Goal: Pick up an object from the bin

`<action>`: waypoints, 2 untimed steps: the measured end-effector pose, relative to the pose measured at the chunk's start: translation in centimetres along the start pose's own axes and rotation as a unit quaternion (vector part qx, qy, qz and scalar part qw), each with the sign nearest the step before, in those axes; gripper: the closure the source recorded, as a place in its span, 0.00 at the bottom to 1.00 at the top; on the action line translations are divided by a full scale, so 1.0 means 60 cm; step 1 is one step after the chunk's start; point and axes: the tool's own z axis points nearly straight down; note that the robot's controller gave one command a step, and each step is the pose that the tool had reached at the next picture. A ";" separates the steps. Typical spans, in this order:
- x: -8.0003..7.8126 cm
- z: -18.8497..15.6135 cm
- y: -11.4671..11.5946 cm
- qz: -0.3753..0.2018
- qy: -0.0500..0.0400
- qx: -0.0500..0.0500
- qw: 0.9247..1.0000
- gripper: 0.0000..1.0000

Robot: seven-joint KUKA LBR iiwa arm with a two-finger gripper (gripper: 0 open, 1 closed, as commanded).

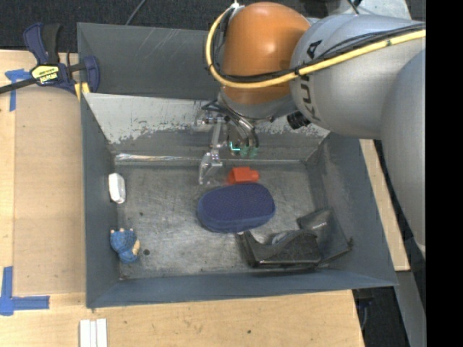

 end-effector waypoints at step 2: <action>0.021 0.072 -0.008 -0.288 -0.005 0.000 0.958 0.00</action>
Offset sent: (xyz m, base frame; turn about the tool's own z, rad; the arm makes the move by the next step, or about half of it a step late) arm -0.0384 -0.0331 -0.0381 -0.1321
